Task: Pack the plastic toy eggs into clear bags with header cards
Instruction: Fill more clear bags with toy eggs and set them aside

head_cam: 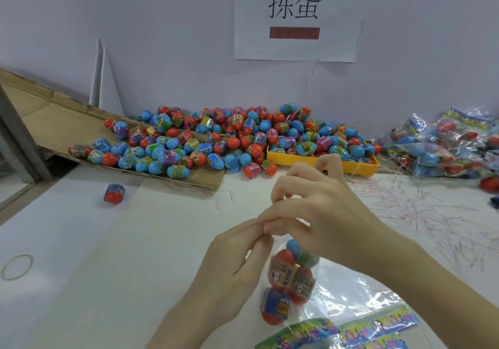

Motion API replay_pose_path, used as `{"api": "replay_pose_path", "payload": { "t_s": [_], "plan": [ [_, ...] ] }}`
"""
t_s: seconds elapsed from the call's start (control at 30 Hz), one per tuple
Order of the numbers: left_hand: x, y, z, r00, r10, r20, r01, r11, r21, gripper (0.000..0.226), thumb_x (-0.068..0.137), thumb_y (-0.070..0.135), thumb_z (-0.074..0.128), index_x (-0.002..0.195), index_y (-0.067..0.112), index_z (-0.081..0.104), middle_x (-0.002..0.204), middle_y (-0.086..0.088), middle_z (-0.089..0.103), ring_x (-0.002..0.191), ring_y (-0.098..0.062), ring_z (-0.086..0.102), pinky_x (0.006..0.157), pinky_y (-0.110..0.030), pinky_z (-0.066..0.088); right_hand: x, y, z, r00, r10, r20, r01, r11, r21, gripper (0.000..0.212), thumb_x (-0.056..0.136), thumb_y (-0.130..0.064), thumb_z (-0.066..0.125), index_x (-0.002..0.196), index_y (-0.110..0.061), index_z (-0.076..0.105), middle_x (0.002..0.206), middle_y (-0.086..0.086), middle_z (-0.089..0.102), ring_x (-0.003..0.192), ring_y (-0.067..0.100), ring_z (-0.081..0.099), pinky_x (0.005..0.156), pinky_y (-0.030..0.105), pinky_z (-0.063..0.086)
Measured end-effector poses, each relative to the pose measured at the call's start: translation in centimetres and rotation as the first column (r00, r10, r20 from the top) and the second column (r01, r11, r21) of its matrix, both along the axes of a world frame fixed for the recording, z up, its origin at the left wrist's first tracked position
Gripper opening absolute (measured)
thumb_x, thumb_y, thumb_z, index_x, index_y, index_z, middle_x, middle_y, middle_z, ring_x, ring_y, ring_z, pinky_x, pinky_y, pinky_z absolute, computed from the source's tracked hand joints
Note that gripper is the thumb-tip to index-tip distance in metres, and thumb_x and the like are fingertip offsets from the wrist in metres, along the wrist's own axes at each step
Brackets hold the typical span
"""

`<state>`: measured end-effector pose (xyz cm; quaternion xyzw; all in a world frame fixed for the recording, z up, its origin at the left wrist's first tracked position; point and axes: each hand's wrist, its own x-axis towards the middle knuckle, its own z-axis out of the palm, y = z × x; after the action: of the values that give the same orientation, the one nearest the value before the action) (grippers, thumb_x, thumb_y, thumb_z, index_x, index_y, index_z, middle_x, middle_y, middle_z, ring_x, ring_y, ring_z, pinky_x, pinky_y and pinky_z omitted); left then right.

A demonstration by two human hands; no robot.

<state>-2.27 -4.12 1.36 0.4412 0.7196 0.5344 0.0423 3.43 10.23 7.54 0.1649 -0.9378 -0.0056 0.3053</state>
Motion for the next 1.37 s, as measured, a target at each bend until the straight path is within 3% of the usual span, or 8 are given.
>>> {"api": "replay_pose_path", "payload": {
  "t_s": [0.27,0.4,0.67,0.8,0.93,1.1,1.23,1.37],
  "plan": [
    [-0.1,-0.1,-0.2,1.000,0.012,-0.006,-0.011,1.000,0.025,0.026,0.081,0.047,0.031,0.076,0.039,0.055,0.083,0.010,0.061,0.077,-0.010,0.058,0.068,-0.031,0.046,0.0,0.0,-0.7,0.998,-0.009,0.069,0.016,0.994,-0.105,0.010,0.076,-0.026,0.063,0.073,-0.026,0.073,0.072,-0.011,0.061,0.079,0.006,0.041,0.071,0.036,0.028],
    [0.0,0.0,-0.3,0.999,0.025,0.035,-0.026,0.999,0.029,0.026,0.080,0.047,0.034,0.075,0.036,0.056,0.076,0.010,0.063,0.076,-0.006,0.059,0.067,-0.022,0.048,0.3,0.0,-0.7,0.997,-0.029,0.071,0.036,0.994,-0.104,0.026,0.083,-0.036,0.049,0.075,-0.026,0.072,0.073,-0.012,0.061,0.081,0.004,0.041,0.074,0.035,0.026],
    [0.1,0.2,-0.1,0.989,0.026,0.143,-0.032,0.998,0.044,0.028,0.086,0.032,0.039,0.075,0.023,0.063,0.078,0.009,0.065,0.074,-0.007,0.061,0.070,-0.027,0.052,0.4,-0.2,-1.4,0.979,-0.126,-0.162,0.138,0.989,0.061,0.026,0.087,-0.033,0.047,0.074,-0.025,0.068,0.076,-0.009,0.063,0.081,0.011,0.052,0.079,0.035,0.025],
    [0.2,0.1,-0.3,0.984,0.006,0.179,-0.016,0.998,0.054,0.033,0.084,0.024,0.037,0.083,0.026,0.069,0.086,0.013,0.069,0.079,-0.006,0.063,0.069,-0.017,0.050,0.4,0.5,-1.5,0.949,-0.199,-0.245,0.226,0.970,0.088,0.025,0.087,-0.028,0.049,0.073,-0.021,0.068,0.074,-0.006,0.064,0.075,0.015,0.059,0.077,0.037,0.026],
    [0.3,0.0,-0.1,0.961,0.003,0.277,-0.033,0.994,0.102,0.030,0.089,0.025,0.040,0.088,0.027,0.069,0.088,0.012,0.071,0.074,-0.009,0.067,0.067,-0.018,0.052,1.0,0.8,-1.2,0.946,-0.163,-0.279,0.125,0.981,-0.150,0.022,0.085,-0.032,0.055,0.075,-0.020,0.069,0.077,-0.005,0.063,0.079,0.010,0.048,0.075,0.034,0.024],
    [0.7,0.1,0.2,0.966,0.011,0.256,-0.051,0.987,0.150,0.023,0.085,0.032,0.044,0.090,0.033,0.067,0.073,-0.002,0.069,0.068,-0.021,0.066,0.061,-0.032,0.054,1.5,0.2,-1.9,0.970,-0.093,-0.225,0.085,0.995,-0.044,0.019,0.085,-0.037,0.057,0.078,-0.029,0.073,0.076,-0.006,0.061,0.083,0.012,0.047,0.077,0.033,0.022],
    [0.7,0.1,0.1,0.945,-0.037,0.326,-0.015,0.988,0.155,0.028,0.092,0.012,0.045,0.085,0.027,0.068,0.076,0.010,0.072,0.076,-0.006,0.068,0.061,-0.013,0.051,1.4,0.1,-2.0,0.960,-0.116,-0.255,0.121,0.993,0.004,0.021,0.085,-0.034,0.057,0.074,-0.028,0.073,0.075,-0.006,0.062,0.083,0.012,0.046,0.076,0.037,0.025],
    [0.5,-0.1,0.1,0.970,-0.015,0.241,-0.013,0.993,0.115,0.021,0.093,0.030,0.046,0.086,0.031,0.066,0.085,0.013,0.071,0.081,-0.003,0.067,0.070,-0.017,0.054,1.2,-0.3,-2.0,0.964,-0.121,-0.235,0.130,0.991,0.020,0.020,0.083,-0.031,0.057,0.073,-0.026,0.073,0.073,-0.009,0.062,0.082,0.011,0.046,0.077,0.036,0.025]
  ]
}}
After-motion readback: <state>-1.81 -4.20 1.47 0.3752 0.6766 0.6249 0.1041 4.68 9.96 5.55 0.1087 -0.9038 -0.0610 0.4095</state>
